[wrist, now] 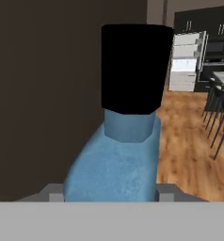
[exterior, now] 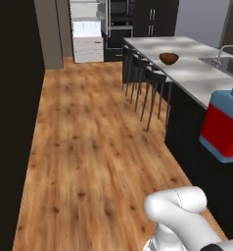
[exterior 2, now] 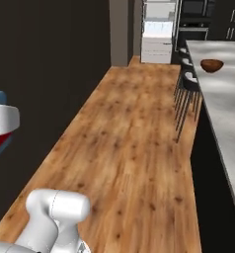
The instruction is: There is a bowl on the dining counter. Grab a lemon wedge from the fridge and place it in the bowl. Then get the liquor bottle and glass cup from the cabinet and place them next to the bowl.
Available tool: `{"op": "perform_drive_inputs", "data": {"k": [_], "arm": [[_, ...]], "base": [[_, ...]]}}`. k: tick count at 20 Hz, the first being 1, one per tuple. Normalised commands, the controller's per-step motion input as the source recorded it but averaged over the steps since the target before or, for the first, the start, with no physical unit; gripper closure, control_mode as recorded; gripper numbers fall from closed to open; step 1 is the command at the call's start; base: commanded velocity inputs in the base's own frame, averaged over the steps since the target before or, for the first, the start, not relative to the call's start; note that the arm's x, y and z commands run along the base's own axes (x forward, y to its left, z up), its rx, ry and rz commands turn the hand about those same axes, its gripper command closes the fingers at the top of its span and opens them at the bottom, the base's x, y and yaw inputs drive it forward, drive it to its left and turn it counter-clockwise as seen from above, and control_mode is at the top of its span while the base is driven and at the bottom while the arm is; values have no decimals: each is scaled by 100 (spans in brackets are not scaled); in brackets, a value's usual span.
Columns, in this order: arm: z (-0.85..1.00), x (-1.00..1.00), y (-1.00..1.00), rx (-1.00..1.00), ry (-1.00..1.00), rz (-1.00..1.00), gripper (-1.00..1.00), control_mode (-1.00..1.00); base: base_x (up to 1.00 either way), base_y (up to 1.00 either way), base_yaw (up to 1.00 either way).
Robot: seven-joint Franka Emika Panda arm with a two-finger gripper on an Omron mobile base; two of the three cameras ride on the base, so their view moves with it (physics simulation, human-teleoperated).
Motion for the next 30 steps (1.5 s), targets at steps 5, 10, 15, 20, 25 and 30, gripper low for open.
{"op": "perform_drive_inputs", "data": {"k": [5,10,15,20,25,30], "arm": [[0,0,0,0,0,0,100,100],[0,0,0,0,0,0,100,100],[0,0,0,0,0,0,100,100],[0,0,0,0,0,0,100,100],[0,0,0,0,0,0,100,100],[0,0,0,0,0,0,100,100]], "base": [[100,36,-36],[100,39,-36],[100,42,-40],[100,45,-42],[100,54,-41],[97,65,-38]]}}
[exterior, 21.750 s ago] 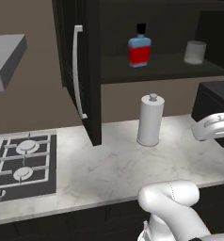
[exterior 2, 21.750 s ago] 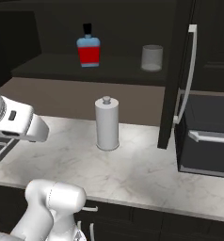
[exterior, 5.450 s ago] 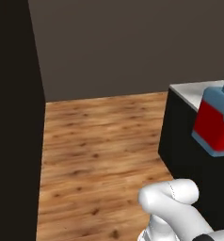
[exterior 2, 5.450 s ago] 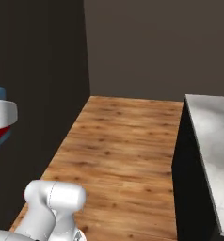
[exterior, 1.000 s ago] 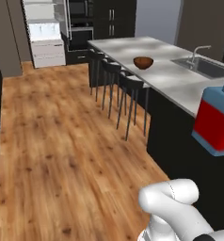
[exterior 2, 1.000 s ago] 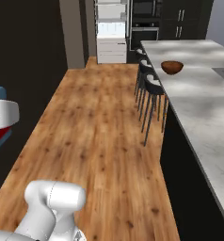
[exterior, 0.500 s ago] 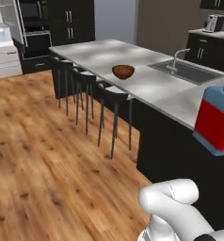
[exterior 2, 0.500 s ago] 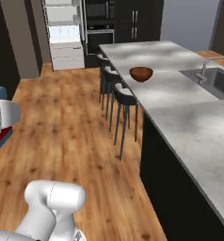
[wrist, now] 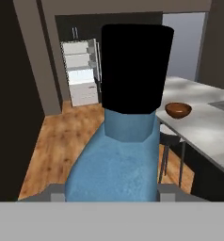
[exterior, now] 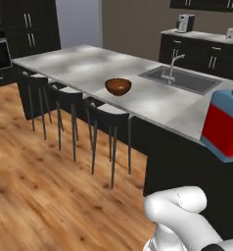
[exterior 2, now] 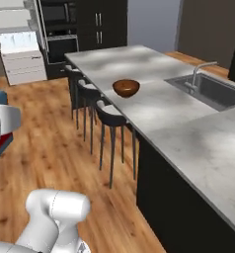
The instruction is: There is a bowl on the dining counter. Grab a lemon wedge from the fridge and place it in the bowl. Then get the liquor bottle and glass cup from the cabinet and place them next to the bowl.
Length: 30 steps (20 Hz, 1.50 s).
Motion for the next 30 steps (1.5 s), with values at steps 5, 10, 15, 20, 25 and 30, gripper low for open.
{"op": "perform_drive_inputs", "data": {"k": [5,10,15,20,25,30], "arm": [[0,0,0,0,0,0,100,100],[0,0,0,0,0,0,100,100],[0,0,0,0,0,0,100,100],[0,0,0,0,0,0,100,100],[0,0,0,0,0,0,100,100],[0,0,0,0,0,0,100,100]], "base": [[90,70,-36],[84,69,-37],[78,72,-39],[73,63,-39],[68,54,-42],[66,40,-43]]}}
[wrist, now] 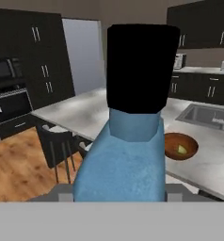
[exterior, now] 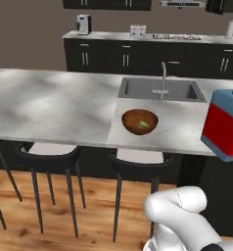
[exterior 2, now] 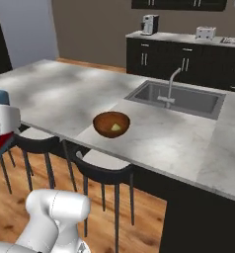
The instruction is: There is a bowl on the dining counter. Grab a lemon wedge from the fridge and place it in the bowl. Then get the liquor bottle and glass cup from the cabinet and place them next to the bowl.
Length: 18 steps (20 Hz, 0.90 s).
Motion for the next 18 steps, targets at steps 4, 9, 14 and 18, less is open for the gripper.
{"op": "perform_drive_inputs", "data": {"k": [4,9,14,18], "arm": [[0,0,0,0,0,0,100,100],[0,0,0,0,0,0,100,100],[0,0,0,0,0,0,100,100],[0,0,0,0,0,0,100,100]], "base": [[65,42,-43],[54,55,-41],[49,66,-28],[63,59,-22]]}}
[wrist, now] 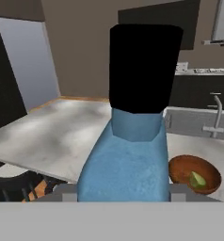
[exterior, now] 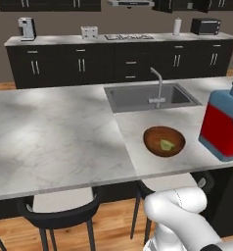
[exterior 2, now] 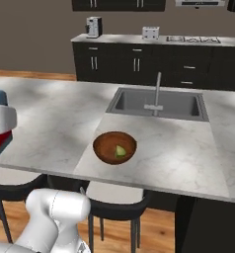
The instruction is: There is a bowl on the dining counter. Grab a lemon wedge from the fridge and place it in the bowl. Then get the liquor bottle and glass cup from the cabinet and place them next to the bowl.
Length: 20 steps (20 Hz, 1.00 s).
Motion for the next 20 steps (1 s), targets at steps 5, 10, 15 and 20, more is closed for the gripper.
{"op": "perform_drive_inputs", "data": {"k": [5,10,15,20], "arm": [[-23,88,55,-6,7,-23,100,-100],[-49,99,49,-12,0,-23,100,-100],[-70,95,25,-5,0,-21,100,-100],[-68,85,0,0,0,-9,100,-100]], "base": [[0,0,0],[0,0,0],[0,0,0],[0,0,0]]}}
